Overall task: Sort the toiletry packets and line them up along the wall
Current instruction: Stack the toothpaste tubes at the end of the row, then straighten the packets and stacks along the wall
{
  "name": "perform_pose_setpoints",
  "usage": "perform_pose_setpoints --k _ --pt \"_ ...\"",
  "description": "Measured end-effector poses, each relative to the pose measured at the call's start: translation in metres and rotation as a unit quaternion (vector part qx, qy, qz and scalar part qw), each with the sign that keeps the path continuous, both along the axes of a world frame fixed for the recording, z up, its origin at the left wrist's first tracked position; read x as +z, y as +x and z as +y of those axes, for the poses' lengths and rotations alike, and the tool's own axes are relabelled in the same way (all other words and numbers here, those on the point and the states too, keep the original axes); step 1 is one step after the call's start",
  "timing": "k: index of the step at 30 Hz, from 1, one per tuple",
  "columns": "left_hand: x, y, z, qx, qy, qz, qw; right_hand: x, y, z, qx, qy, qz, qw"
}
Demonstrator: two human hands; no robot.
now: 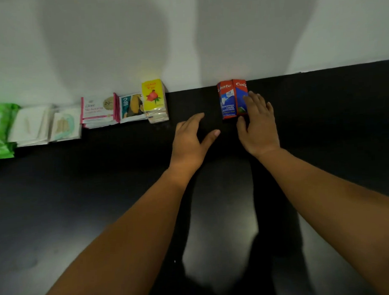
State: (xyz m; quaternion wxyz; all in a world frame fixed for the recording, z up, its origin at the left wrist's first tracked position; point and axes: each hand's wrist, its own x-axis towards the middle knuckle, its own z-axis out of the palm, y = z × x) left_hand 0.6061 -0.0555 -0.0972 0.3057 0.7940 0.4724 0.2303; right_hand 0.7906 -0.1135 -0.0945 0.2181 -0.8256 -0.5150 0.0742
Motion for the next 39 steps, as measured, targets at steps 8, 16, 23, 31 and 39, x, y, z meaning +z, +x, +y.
perform_pose_setpoints --k 8,16,23,31,39 --pt "0.010 -0.076 0.018 0.202 0.071 -0.135 0.967 0.013 -0.120 0.039 0.059 0.156 0.209 0.964" --pt "0.019 -0.075 0.055 0.181 -0.120 -0.232 0.948 0.025 -0.172 0.099 -0.015 0.116 0.532 0.839" --pt "0.017 -0.097 0.027 0.142 -0.188 -0.262 0.936 0.023 -0.191 0.063 -0.014 0.114 0.527 0.842" --pt "0.027 -0.116 -0.037 0.068 -0.204 -0.240 0.947 0.021 -0.204 -0.017 -0.029 0.150 0.483 0.862" --pt "0.028 -0.097 -0.060 0.048 -0.232 -0.267 0.934 0.017 -0.187 -0.046 -0.119 0.159 0.481 0.854"
